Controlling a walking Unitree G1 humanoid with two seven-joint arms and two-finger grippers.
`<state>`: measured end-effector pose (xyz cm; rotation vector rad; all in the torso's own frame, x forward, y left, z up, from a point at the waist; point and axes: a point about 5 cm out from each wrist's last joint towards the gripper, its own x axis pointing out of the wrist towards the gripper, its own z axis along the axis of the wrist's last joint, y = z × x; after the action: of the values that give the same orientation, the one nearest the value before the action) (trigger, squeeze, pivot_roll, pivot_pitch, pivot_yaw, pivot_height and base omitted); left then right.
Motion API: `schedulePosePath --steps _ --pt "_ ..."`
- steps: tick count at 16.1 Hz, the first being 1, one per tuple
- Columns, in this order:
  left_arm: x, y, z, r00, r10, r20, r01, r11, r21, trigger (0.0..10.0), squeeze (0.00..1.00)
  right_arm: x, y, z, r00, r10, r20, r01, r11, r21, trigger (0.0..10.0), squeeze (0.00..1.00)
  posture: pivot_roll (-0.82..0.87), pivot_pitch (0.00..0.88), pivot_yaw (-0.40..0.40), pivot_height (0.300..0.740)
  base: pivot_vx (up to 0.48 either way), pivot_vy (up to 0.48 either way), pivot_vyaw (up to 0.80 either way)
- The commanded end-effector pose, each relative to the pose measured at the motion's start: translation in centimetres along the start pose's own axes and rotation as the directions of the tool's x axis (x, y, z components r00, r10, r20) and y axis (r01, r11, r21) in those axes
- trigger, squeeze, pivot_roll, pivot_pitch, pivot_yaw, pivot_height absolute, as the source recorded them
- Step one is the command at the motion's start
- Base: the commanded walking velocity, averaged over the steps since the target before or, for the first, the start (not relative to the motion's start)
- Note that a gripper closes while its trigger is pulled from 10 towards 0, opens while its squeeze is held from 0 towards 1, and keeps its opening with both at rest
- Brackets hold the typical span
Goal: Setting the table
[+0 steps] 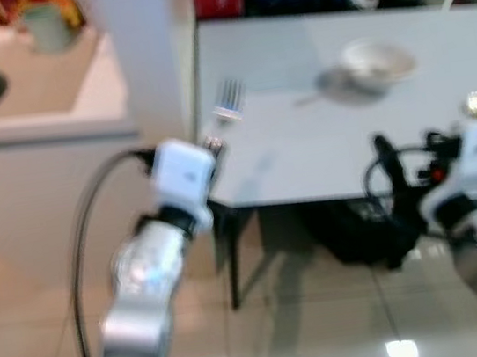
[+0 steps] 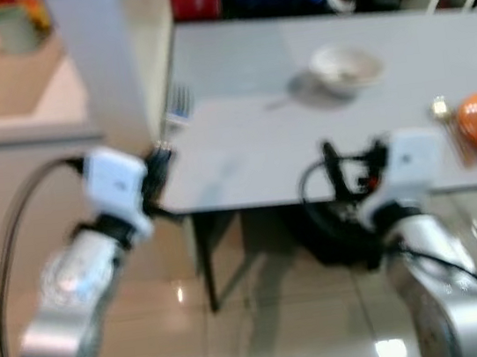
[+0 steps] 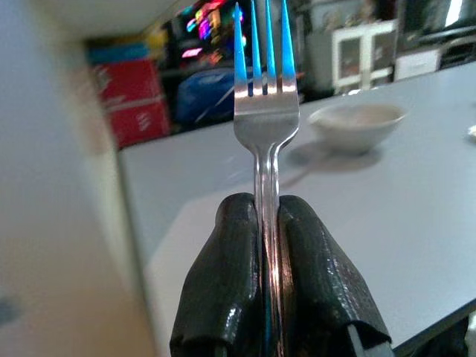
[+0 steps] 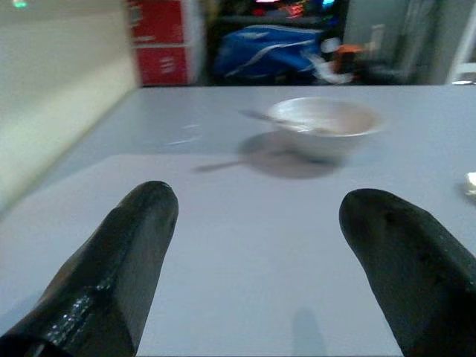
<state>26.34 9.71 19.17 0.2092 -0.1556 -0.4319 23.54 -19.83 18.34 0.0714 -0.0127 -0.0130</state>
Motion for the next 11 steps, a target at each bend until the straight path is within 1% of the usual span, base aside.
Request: schedulePosePath --steps 1,2,3,4,5,7,8,9,11 --pt "0.1 0.5 0.4 1.0 0.024 0.018 -0.024 1.0 0.018 10.0 0.0 0.1 0.1 0.1 1.0 -0.003 -0.005 0.003 1.0 0.01 10.0 0.0 -0.02 0.093 -0.038 0.74 0.0 -0.48 0.0" --pt "0.1 0.4 0.3 1.0 0.025 0.014 -0.025 0.999 0.024 10.0 0.0 0.0 -0.1 0.1 1.0 -0.017 -0.01 0.017 1.0 0.021 10.0 0.0 -0.01 0.092 -0.038 0.74 0.0 -0.48 0.0" --pt "0.1 0.4 0.4 0.999 0.036 0.008 -0.036 0.999 -0.005 10.0 0.0 0.0 -0.3 -0.1 0.999 -0.036 -0.021 0.036 0.998 0.043 10.0 0.0 -0.01 0.088 -0.036 0.74 0.0 0.0 0.0" --pt "0.0 0.5 0.4 0.999 0.041 0.002 -0.041 0.999 -0.028 10.0 0.0 0.0 -0.3 -0.2 0.999 -0.038 -0.023 0.039 0.998 0.046 10.0 0.0 -0.01 0.088 -0.036 0.74 0.0 0.0 0.0" --pt "0.1 0.7 0.5 0.998 0.061 0.0 -0.061 0.998 -0.036 10.0 0.0 0.1 -0.3 -0.2 0.999 -0.037 -0.024 0.038 0.998 0.049 10.0 0.0 -0.02 0.084 -0.039 0.74 0.0 0.0 0.0" --pt "0.3 1.5 0.5 0.998 0.066 0.019 -0.065 0.998 -0.016 10.0 0.0 0.5 0.5 0.1 1.0 0.001 -0.031 0.001 0.999 0.051 10.0 0.0 -0.02 0.078 -0.04 0.74 0.0 0.0 0.0" --pt "0.5 1.6 0.6 0.997 0.071 0.026 -0.07 0.997 -0.032 10.0 0.0 0.6 0.7 0.1 0.999 0.016 -0.037 -0.014 0.998 0.059 10.0 0.0 -0.02 0.075 -0.037 0.74 0.326 0.0 0.0" --pt "0.6 1.6 0.6 0.997 0.068 0.025 -0.067 0.997 -0.026 10.0 0.0 0.6 0.6 0.0 0.999 0.014 -0.043 -0.011 0.997 0.071 10.0 0.0 -0.01 0.074 -0.036 0.74 0.39 0.0 0.0" --pt "0.8 1.7 0.8 0.997 0.065 0.029 -0.064 0.998 -0.022 10.0 0.0 0.6 0.5 -0.1 0.999 0.006 -0.05 -0.002 0.997 0.077 10.0 0.0 -0.01 0.07 -0.034 0.74 0.39 0.0 -0.63"
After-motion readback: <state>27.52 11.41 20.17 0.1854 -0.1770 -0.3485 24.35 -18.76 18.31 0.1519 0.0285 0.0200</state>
